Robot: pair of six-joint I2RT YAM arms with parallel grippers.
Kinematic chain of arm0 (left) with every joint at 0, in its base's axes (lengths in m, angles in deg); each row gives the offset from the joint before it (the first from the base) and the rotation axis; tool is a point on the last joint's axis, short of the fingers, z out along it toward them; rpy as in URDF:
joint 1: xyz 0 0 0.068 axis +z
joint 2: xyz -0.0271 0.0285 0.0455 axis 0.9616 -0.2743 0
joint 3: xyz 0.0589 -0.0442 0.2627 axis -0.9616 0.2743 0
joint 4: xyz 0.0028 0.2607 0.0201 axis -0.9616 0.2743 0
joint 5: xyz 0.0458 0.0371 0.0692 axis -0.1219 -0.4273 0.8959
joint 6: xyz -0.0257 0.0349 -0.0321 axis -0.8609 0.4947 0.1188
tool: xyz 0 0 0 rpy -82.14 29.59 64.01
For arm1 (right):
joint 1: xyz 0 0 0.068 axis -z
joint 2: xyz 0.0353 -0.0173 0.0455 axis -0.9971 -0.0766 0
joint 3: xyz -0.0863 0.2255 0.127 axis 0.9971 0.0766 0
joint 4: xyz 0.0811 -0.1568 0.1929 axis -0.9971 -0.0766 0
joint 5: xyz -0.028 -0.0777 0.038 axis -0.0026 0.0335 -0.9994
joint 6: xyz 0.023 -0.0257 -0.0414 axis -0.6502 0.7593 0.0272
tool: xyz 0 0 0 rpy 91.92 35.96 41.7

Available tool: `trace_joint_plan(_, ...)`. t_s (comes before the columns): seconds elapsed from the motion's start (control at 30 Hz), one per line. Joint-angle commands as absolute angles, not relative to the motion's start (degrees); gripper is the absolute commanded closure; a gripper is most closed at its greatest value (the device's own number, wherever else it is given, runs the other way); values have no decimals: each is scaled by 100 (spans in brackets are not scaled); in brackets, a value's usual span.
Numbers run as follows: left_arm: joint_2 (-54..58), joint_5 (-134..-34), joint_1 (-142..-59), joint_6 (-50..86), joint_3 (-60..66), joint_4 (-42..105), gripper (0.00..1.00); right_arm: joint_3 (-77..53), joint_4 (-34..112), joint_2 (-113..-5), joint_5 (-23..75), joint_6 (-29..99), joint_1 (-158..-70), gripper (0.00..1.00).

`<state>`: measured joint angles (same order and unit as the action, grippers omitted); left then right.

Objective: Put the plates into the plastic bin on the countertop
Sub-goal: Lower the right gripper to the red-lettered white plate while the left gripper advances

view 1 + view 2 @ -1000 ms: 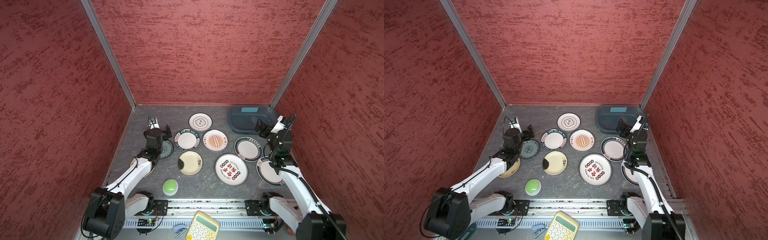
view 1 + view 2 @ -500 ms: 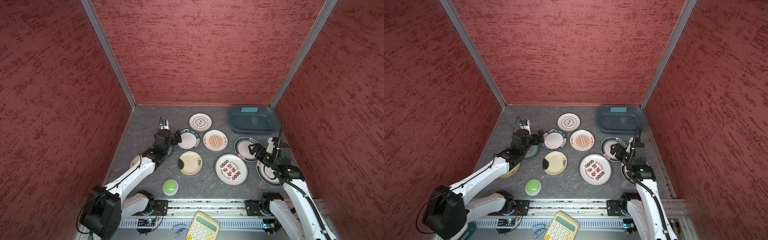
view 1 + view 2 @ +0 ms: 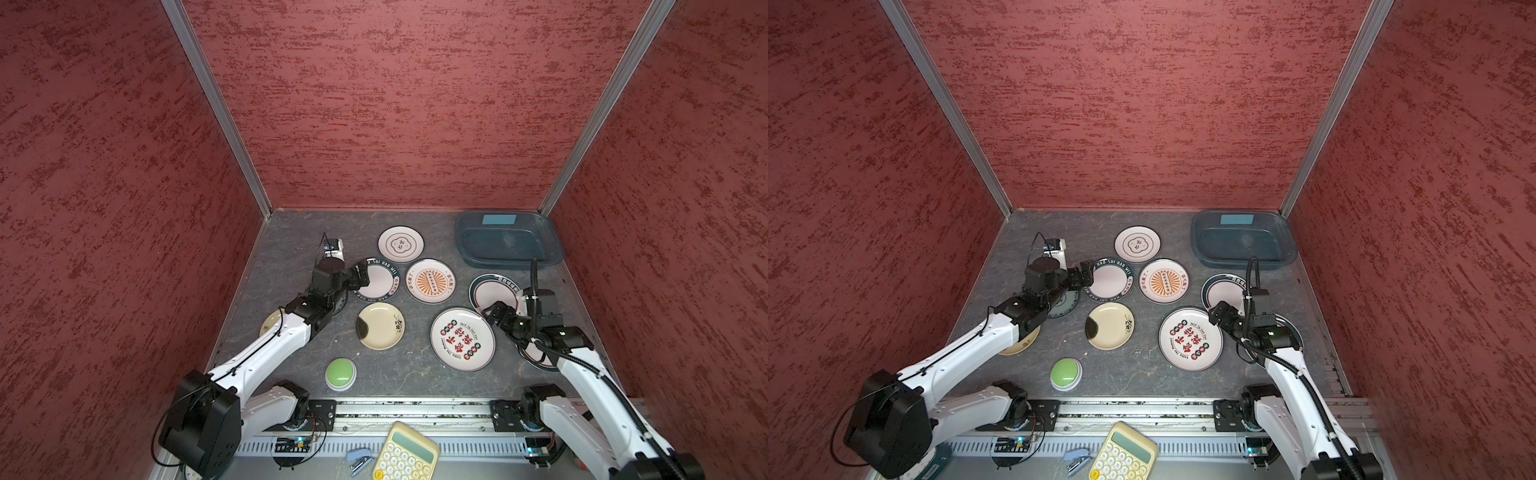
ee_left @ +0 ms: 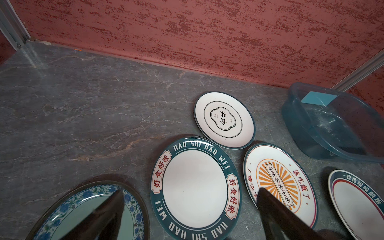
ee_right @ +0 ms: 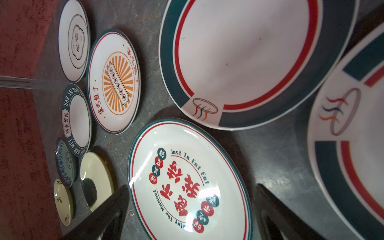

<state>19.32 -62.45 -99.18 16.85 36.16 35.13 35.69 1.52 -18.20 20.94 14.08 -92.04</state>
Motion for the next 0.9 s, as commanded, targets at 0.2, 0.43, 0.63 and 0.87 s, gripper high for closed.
trace_joint_plan(0.2,1906,-6610,-9931,1412,3727,3021,1,3846,488,-2123,2213,1001,-9743,6)
trace_joint_plan(0.43,1441,-6245,-9928,907,3358,3371,1,4165,687,-2235,2263,908,-9782,6)
trace_joint_plan(0.63,1438,-5915,-9928,896,3473,3212,1,4212,668,-2411,2296,988,-9796,7)
trace_joint_plan(0.87,1784,-6463,-9817,1281,3819,2801,1,4376,889,-2405,2095,926,-9794,16)
